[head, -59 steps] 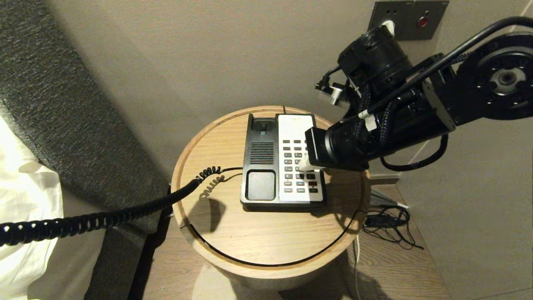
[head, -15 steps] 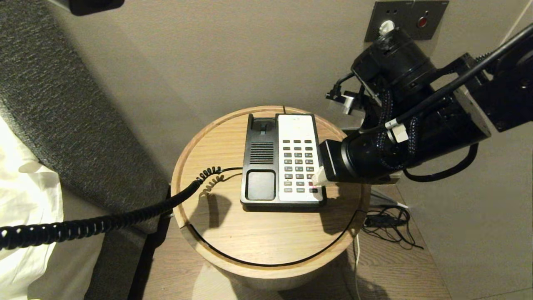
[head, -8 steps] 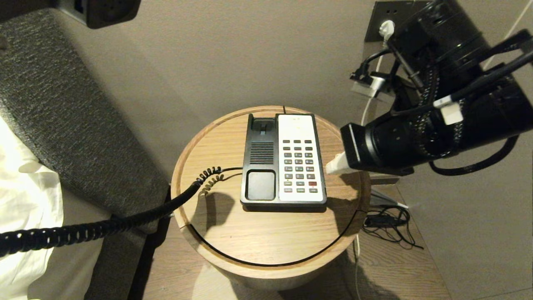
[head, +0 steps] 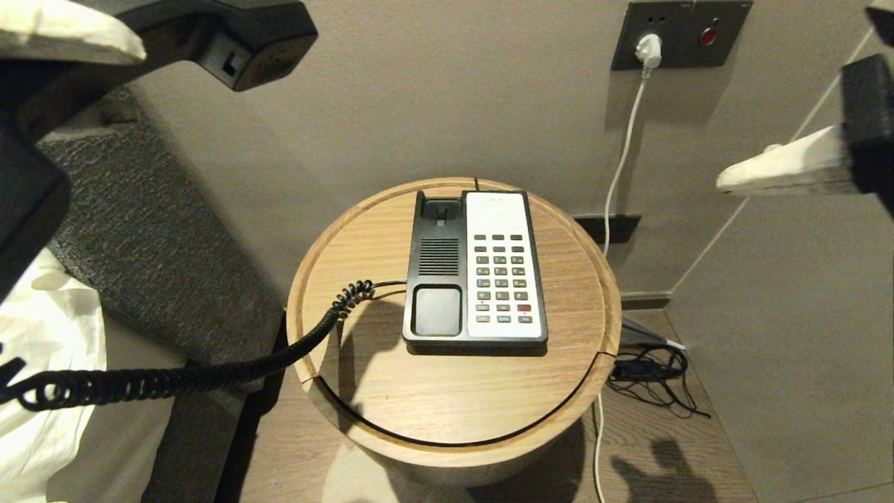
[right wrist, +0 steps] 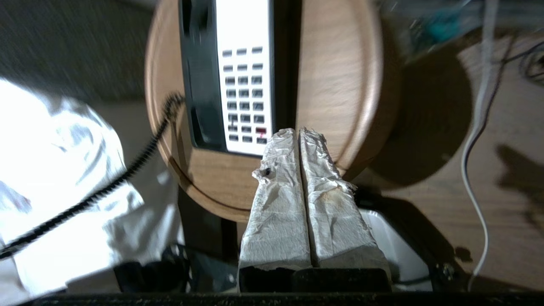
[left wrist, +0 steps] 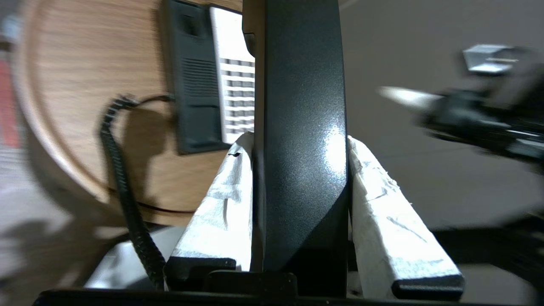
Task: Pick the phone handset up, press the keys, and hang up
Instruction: Put the handset back
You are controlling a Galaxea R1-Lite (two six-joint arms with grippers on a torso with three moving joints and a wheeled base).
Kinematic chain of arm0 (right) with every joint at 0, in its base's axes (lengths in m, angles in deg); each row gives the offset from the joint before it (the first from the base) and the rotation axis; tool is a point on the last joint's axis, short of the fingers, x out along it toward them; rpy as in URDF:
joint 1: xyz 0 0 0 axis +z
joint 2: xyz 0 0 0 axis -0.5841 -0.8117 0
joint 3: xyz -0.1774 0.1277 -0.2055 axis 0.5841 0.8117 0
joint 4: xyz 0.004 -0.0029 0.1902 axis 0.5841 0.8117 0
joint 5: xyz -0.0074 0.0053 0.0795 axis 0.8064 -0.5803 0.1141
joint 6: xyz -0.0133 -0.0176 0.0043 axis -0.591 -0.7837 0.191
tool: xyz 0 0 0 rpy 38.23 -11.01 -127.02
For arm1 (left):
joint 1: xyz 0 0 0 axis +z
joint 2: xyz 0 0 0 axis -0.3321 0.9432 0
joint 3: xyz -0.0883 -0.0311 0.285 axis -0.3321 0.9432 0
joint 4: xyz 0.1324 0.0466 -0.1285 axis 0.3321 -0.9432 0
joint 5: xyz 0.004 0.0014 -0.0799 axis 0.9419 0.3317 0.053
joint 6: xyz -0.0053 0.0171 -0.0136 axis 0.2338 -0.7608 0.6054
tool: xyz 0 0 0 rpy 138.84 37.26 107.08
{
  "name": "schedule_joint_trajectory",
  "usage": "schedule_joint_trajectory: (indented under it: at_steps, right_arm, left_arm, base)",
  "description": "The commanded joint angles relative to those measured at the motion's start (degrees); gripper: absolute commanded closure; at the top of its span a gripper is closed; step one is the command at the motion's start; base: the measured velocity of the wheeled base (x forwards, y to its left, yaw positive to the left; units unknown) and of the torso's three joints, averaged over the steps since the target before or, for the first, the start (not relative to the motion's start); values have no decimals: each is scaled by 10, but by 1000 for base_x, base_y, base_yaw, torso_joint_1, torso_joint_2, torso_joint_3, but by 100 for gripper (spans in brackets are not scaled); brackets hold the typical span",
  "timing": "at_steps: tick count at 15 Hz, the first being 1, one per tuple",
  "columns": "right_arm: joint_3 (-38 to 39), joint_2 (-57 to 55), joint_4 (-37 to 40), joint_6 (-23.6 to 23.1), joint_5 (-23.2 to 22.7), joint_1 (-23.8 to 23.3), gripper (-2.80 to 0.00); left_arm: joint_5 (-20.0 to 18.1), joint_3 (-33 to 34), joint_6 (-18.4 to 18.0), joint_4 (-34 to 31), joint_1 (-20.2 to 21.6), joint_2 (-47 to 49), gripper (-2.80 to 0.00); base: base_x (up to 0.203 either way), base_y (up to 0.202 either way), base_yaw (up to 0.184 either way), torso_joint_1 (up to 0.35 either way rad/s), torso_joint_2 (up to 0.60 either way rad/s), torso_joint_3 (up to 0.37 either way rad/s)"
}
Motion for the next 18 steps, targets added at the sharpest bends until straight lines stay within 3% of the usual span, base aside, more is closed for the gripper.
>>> schedule_joint_trajectory:
  at_steps: [1,4,7,12,18]
  right_arm:
    - [6,84,5,3,-3,-46,0]
    - [13,143,19,18,-8,-80,0]
    - [47,183,15,21,-12,-82,0]
    - [67,199,12,21,-15,-82,0]
    - [83,204,1,20,-25,-81,0]
  left_arm:
    - [27,9,-23,-3,-2,30,0]
    - [80,15,-83,-3,-3,66,0]
    - [105,9,-111,-2,-7,93,0]
    - [149,-11,-136,15,-29,151,0]
    - [237,-12,-140,33,-56,222,0]
  base:
    - [0,0,0,0,0,0]
    - [0,0,0,0,0,0]
    - [0,0,0,0,0,0]
    - [0,0,0,0,0,0]
    - [0,0,0,0,0,0]
